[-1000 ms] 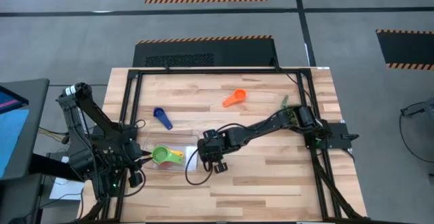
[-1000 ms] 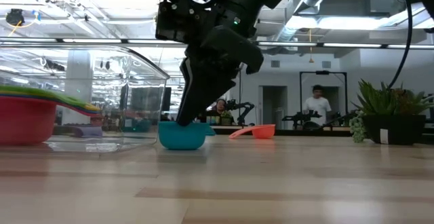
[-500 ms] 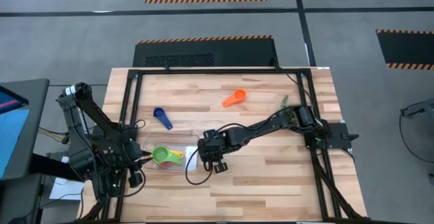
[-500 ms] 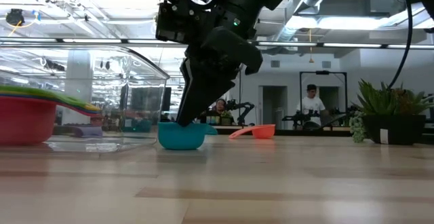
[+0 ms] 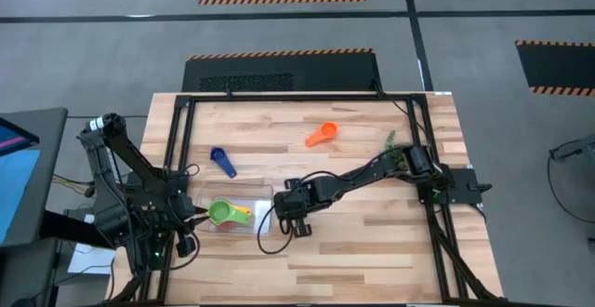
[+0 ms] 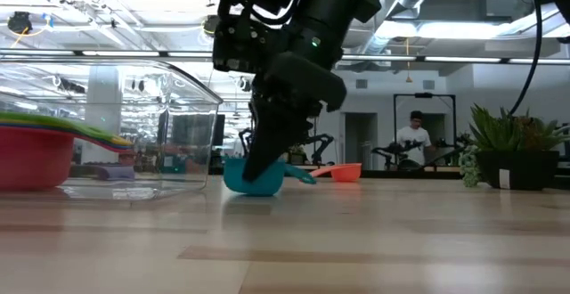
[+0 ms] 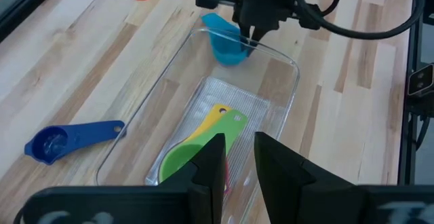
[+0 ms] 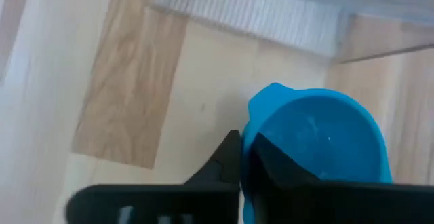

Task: Nest measuring cups in basket
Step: Stack the light blue measuring cup on the green measuring cup in the transparent bin

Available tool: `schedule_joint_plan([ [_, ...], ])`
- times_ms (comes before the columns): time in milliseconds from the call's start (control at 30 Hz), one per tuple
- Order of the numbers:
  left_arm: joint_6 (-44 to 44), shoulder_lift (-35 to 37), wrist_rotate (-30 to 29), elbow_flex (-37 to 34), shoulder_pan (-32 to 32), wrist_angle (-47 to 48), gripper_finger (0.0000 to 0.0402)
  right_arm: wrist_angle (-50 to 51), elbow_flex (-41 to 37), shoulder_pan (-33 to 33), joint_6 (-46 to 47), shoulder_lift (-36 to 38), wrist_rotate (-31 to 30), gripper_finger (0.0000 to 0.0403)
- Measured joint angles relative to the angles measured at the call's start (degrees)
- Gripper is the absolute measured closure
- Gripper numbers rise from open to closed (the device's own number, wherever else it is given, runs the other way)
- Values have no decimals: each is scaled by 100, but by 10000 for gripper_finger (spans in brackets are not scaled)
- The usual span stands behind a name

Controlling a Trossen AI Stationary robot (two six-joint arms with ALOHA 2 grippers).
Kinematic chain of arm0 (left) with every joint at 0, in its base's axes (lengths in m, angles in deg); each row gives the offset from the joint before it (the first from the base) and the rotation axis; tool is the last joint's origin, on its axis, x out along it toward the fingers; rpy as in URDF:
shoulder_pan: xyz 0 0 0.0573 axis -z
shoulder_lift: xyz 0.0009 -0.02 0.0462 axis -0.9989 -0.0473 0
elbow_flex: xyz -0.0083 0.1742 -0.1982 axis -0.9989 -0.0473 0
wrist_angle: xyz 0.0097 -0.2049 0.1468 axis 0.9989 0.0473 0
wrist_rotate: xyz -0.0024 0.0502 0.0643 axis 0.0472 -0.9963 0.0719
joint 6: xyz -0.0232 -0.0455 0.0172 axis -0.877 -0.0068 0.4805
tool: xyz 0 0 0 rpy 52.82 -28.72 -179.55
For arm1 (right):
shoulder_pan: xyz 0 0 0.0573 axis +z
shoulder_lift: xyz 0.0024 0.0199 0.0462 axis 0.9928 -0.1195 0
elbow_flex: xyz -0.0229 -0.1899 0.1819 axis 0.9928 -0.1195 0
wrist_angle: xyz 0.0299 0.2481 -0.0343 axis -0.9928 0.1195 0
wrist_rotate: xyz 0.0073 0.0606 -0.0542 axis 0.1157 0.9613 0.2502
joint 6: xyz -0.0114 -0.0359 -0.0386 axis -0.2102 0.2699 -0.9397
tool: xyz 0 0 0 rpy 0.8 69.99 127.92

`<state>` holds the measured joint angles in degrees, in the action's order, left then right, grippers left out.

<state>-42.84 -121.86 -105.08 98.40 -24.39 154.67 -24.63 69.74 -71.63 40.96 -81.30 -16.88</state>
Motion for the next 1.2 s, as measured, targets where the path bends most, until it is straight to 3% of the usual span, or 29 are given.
schedule_joint_plan([
  [200, 2, 0, 2, 0, 2, 0, 333, 156, 3, 257, 1502, 176, 13, 394],
  [300, 3, 0, 4, 0, 1, 2, 333, 814, 237, 448, 2293, 345, 10, 394],
  [433, 4, 0, 223, 0, 1, 4, 333, 1611, 784, 729, 3317, 573, 3, 394],
  [600, 4, 0, 463, 0, 2, 21, 333, 1471, 1748, 1095, 3984, 778, -458, 394],
  [733, 4, 0, 432, 0, 2, 89, 333, 623, 2326, 1234, 3991, 762, -1515, 394],
  [900, 169, 7, -33, 2, 245, 190, 333, -1664, 2348, 1154, 3258, 740, -2818, 394],
  [1067, -243, 11, -41, 2, 656, 678, 333, -3132, 2347, 1054, 2112, 745, -3641, 394],
  [1200, -454, 55, -99, 4, 1060, 756, 333, -3552, 2346, 938, 1786, 744, -3759, 394],
])
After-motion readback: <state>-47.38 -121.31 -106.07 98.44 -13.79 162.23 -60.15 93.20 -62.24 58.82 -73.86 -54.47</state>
